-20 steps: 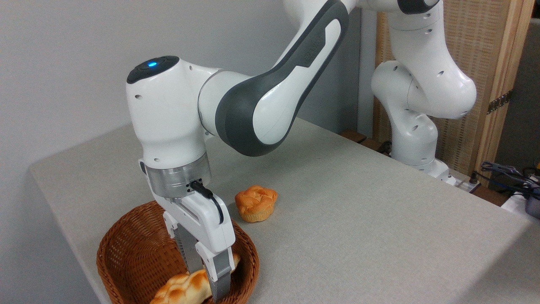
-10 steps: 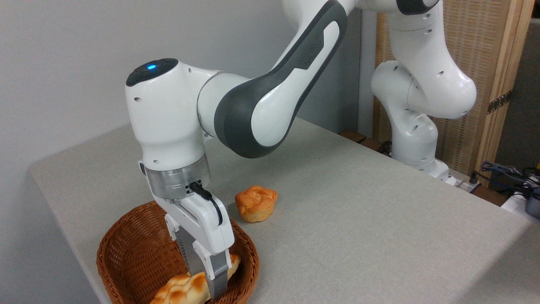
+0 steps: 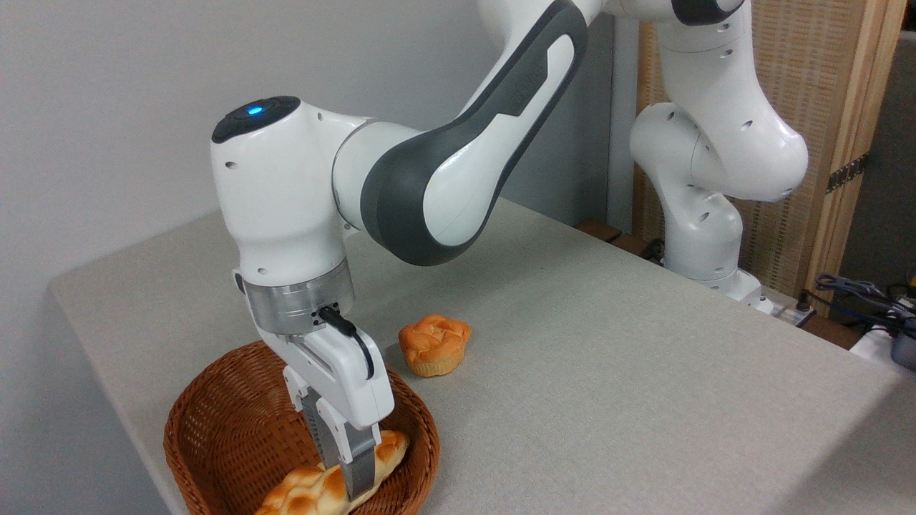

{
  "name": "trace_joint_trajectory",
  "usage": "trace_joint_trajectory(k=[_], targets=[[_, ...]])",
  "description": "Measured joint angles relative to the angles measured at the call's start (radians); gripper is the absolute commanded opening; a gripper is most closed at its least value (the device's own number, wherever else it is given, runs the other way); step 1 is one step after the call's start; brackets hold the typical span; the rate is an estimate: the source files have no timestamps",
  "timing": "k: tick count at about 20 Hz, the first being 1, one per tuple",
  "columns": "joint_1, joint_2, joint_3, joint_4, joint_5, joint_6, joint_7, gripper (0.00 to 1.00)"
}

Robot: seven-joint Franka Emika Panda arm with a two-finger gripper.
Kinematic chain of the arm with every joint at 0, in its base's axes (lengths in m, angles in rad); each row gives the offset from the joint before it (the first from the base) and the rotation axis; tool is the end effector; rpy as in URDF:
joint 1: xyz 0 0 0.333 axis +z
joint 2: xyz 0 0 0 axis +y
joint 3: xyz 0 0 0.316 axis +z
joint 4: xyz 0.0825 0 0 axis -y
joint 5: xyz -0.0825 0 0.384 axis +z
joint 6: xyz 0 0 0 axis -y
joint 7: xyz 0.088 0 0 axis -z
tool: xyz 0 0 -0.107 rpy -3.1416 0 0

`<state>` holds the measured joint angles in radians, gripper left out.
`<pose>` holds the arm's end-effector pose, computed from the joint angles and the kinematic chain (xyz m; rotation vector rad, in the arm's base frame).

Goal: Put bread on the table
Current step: 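Close the gripper on the braided loaf, then lift the braided loaf out of the basket and carry it beside the bun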

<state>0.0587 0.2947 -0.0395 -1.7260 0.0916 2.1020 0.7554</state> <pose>0.6486 0.0189 0.4195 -2.8185 1.1540 -0.0752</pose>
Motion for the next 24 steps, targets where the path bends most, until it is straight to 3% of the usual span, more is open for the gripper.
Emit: trace_joint_trajectory(k=[7,13,16,19,24], targets=[[0.001,-0.02,0.0,0.027,-0.032,-0.024,-0.01,0.29],[0.002,-0.082,0.0,0.11,-0.064,-0.193,-0.01,0.29],[0.003,-0.148,0.002,0.107,-0.064,-0.32,0.054,0.3],[0.005,-0.23,0.019,0.054,-0.064,-0.38,0.133,0.3],[0.011,-0.371,0.058,-0.123,-0.064,-0.384,0.256,0.33]])
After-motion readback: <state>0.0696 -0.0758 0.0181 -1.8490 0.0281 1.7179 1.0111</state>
